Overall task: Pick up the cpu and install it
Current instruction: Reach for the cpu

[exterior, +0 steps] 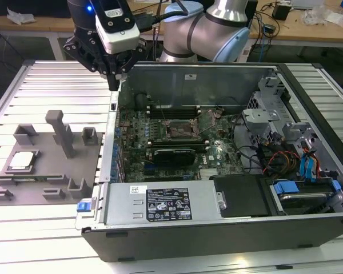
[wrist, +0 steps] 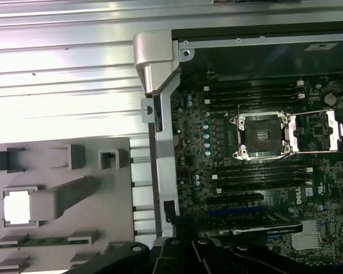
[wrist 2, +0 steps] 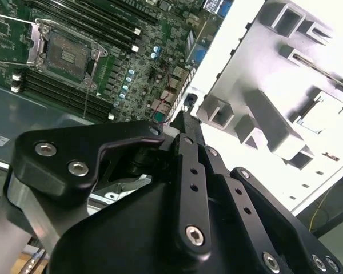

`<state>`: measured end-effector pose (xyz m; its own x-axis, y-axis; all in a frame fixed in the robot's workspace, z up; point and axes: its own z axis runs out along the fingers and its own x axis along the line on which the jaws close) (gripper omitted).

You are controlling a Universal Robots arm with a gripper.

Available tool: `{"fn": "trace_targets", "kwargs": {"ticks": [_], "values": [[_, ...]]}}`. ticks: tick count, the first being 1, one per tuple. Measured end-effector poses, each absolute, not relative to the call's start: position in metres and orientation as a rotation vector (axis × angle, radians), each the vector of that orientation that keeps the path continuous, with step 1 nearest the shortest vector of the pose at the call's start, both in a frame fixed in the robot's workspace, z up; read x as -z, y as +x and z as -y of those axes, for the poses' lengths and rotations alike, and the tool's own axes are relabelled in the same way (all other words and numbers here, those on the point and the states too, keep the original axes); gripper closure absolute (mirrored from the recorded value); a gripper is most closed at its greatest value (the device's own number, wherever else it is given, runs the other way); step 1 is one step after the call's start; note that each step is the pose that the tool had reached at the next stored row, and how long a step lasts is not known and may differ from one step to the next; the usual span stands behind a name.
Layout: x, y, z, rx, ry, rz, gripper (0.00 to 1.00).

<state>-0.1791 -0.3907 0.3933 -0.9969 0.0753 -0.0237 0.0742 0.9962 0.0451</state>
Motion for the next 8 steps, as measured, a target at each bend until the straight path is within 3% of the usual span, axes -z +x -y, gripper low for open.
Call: {"fn": "trace_targets", "kwargs": {"ticks": [8], "values": [[-0.3933,-0.1882,0.3902,-0.069,0.117,-3.113,0.89]]}}
